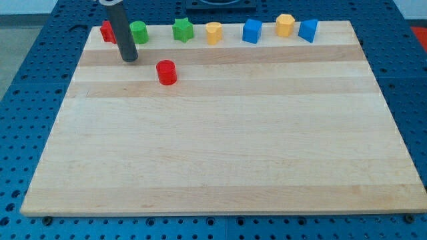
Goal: Push red circle to the green star
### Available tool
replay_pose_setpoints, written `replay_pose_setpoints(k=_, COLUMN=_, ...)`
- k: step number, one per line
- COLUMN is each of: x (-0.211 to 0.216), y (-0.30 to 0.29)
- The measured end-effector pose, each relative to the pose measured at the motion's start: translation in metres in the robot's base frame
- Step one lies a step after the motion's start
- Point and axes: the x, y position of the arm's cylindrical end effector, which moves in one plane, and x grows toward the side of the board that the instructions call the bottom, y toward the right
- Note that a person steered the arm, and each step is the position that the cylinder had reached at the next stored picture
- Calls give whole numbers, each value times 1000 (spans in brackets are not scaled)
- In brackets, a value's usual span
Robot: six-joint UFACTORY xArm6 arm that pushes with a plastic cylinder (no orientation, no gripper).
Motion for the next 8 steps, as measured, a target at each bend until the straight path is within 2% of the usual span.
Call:
replay_pose_setpoints(k=1, x=18, y=-13)
replay_pose_setpoints(k=2, x=74, y=-2)
replay_pose_setpoints(k=3, x=94, y=48)
replay_pose_setpoints(k=5, x=54, y=65)
replay_pose_setpoints(k=8, x=67, y=91)
